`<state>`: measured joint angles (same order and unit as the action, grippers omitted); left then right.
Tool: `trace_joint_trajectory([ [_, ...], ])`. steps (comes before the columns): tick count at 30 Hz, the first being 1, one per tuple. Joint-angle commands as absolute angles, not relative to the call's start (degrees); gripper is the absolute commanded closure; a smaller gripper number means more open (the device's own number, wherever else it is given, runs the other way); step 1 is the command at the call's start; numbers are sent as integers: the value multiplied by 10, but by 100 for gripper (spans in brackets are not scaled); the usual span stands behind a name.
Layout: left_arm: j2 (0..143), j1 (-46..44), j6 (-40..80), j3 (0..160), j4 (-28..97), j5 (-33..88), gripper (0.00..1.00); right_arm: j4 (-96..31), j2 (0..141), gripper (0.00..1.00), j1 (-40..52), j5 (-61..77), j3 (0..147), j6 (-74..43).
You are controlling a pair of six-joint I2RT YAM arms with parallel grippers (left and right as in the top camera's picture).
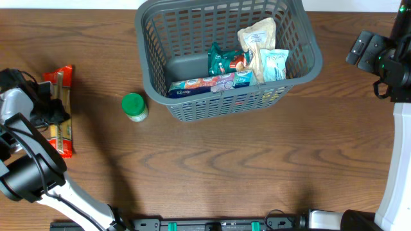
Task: Pack container
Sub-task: 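Lift the spaghetti pack and lay it into the grey basket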
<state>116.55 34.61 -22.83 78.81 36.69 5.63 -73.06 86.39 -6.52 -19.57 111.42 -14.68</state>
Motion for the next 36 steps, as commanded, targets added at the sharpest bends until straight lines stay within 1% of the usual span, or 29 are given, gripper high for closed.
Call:
trace_joint_trajectory([
  [1,1208,346,-233,767,370,40,94,-731,864,1,-68,-205,1117,-154],
  [5,1176,345,-188,787,372,41,94,-731,864,1,-68,-205,1117,-154],
  [9,1114,344,-129,827,372,45,94,-731,864,1,-68,-205,1117,-154],
  [14,1020,330,-125,884,372,101,94,-731,864,1,-68,-205,1117,-154],
  [19,928,283,-125,952,369,159,94,-731,864,1,-68,-205,1117,-154],
  [22,886,234,-126,995,370,182,94,-731,864,1,-68,-205,1117,-154],
  [28,836,93,-127,1057,369,190,94,-731,864,1,-68,-205,1117,-154],
  [32,833,-11,-139,1060,372,190,94,-731,864,1,-68,-205,1117,-154],
  [36,855,-87,-141,1060,377,188,94,-731,864,1,-68,-205,1117,-154],
])
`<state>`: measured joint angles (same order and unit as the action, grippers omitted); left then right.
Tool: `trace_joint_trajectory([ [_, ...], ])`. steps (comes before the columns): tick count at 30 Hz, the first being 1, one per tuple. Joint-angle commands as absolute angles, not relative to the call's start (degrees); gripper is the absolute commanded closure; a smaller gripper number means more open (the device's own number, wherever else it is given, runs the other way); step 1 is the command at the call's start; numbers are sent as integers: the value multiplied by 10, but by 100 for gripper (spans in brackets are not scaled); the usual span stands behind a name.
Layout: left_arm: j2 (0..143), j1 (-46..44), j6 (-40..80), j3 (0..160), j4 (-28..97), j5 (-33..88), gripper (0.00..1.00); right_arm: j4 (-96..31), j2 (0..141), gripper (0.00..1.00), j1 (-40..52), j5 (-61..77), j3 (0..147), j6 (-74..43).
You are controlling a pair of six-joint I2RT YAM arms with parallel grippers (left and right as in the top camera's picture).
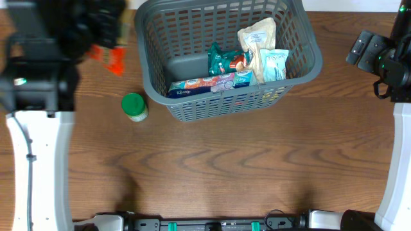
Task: Pack container
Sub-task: 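Lift the spaghetti pack and lay it into the grey basket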
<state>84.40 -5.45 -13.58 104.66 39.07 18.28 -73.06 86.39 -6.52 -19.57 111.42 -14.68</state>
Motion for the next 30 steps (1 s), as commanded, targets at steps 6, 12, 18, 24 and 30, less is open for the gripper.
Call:
trace_joint_trajectory([
  [6,912,-169,-195,1060,392,188,94,-731,864,1,-68,-205,1117,-154],
  [12,960,-230,-273,1060,411,189,94,-731,864,1,-68,-205,1117,-154],
  [18,994,-280,-281,1059,442,188,95,-731,864,1,-68,-205,1117,-154],
  [24,1012,-311,-281,1059,459,188,94,-731,864,1,-68,-205,1117,-154],
  [30,1015,-317,-281,1059,468,188,95,-731,864,1,-68,-205,1117,-154],
])
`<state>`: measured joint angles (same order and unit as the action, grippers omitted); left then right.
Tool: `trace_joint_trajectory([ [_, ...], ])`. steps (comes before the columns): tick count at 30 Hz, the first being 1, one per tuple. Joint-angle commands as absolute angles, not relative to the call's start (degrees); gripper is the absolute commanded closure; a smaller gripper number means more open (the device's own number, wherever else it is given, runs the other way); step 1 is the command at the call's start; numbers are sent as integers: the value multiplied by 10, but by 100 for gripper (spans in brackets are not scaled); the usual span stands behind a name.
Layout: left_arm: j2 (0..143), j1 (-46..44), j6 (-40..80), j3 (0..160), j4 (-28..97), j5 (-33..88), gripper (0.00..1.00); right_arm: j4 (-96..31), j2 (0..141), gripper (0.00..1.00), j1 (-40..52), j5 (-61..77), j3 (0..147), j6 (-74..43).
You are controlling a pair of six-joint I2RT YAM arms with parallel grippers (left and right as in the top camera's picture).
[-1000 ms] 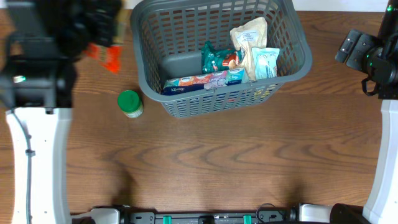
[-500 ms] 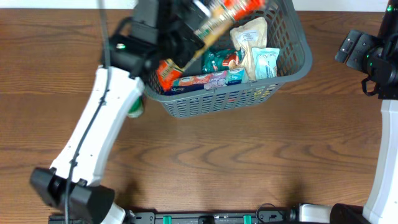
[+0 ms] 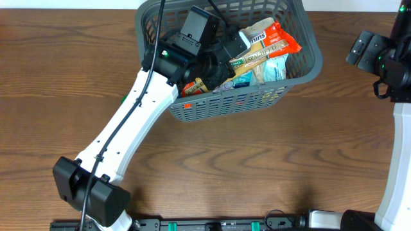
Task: Pack container
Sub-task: 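Lift the spaghetti pack and lay it into the grey basket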
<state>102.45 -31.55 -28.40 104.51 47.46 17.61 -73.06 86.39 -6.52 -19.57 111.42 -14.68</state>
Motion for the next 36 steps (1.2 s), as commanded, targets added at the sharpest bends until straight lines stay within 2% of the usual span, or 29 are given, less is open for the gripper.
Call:
trace_joint_trajectory([
  [1,1015,-317,-281,1059,467,188,94,-731,864,1,-68,-205,1117,-154],
  [2,1015,-317,-281,1059,467,188,94,-731,864,1,-68,-205,1117,-154],
  [3,1015,-317,-281,1059,467,186,85,-731,864,1,-68,-205,1117,-154],
  [5,1015,-317,-281,1059,467,180,24,-731,864,1,-68,-205,1117,-154],
  [6,1015,-317,-281,1059,467,176,1,-731,864,1,-68,-205,1117,-154],
  [13,1013,-317,-280,1060,450,119,2,-731,864,1,-68,-205,1117,-154],
  [20,1003,-297,-196,1115,475,-38,2,-731,864,1,-68,-205,1117,-154],
  [26,998,-228,-46,1191,568,-48,2,-731,864,1,-68,-205,1117,-154],
  [30,983,-169,49,1196,626,-111,2,-731,864,1,-68,-205,1117,-154],
  [33,979,-125,78,1196,685,-161,1,-731,864,1,-68,-205,1117,-154],
  [36,981,-82,86,1194,747,-161,2,-731,864,1,-68,-205,1117,-154],
])
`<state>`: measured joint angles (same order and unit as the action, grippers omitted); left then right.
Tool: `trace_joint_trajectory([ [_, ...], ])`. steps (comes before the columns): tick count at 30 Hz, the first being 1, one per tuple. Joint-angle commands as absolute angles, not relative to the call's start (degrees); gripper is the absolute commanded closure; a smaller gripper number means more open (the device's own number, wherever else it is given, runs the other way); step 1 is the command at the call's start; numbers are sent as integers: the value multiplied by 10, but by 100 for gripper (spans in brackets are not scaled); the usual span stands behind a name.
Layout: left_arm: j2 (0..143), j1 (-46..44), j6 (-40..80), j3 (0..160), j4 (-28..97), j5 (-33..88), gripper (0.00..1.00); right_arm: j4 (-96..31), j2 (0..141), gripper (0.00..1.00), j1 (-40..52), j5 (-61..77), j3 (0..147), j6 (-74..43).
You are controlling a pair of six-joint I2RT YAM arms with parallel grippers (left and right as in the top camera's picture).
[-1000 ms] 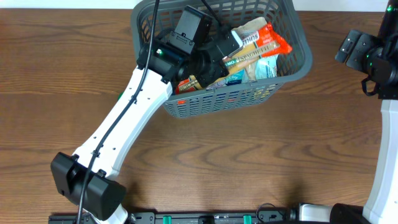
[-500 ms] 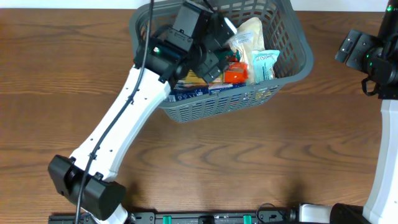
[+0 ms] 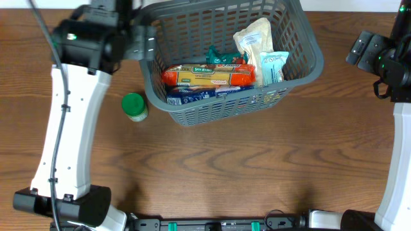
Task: Pack container
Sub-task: 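Lift the spaghetti pack and lay it into the grey basket, then move the left gripper down over the green-lidded jar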
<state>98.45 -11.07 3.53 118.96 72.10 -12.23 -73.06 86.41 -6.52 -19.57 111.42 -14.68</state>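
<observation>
The grey basket (image 3: 302, 38) stands at the back middle of the table. Across its contents lies an orange pasta packet (image 3: 209, 76), free of any gripper. My left gripper (image 3: 142, 42) hovers at the basket's left rim; it looks open and holds nothing. A green-lidded jar (image 3: 134, 106) stands on the table just left of the basket, below the left arm. At the right edge my right gripper (image 3: 363, 49) is well away from the basket, and its fingers are not clear.
Inside the basket are a green snack bag (image 3: 221, 56), a cream bag (image 3: 252, 37), a pale blue packet (image 3: 273, 65) and a tissue pack (image 3: 192, 92) under the pasta. The brown table (image 3: 225, 167) extends toward the front.
The orange packet, held over the basket's right part by my left gripper, now lies flat in the basket. The left gripper has let go and moved back to the basket's left rim.
My left gripper was at the orange packet at the table's left edge. Then it carried the packet up near the basket's left side, and then held it over the basket's contents. The packet now rests in the basket. The right arm stayed still.
</observation>
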Motion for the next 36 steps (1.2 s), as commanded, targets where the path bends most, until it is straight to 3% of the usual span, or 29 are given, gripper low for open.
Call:
trace_joint_trajectory([
  [1,981,-69,90,1191,762,-161,2,-731,864,1,-68,-205,1117,-154],
  [8,981,4,135,1167,809,-155,2,-731,864,1,-68,-205,1117,-154],
  [14,983,18,161,1087,803,-82,2,-731,864,1,-68,-205,1117,-154],
  [23,983,12,200,903,694,-14,2,-731,864,1,-68,-205,1117,-154],
  [36,986,-6,260,845,575,22,1,-731,864,1,-68,-205,1117,-154],
])
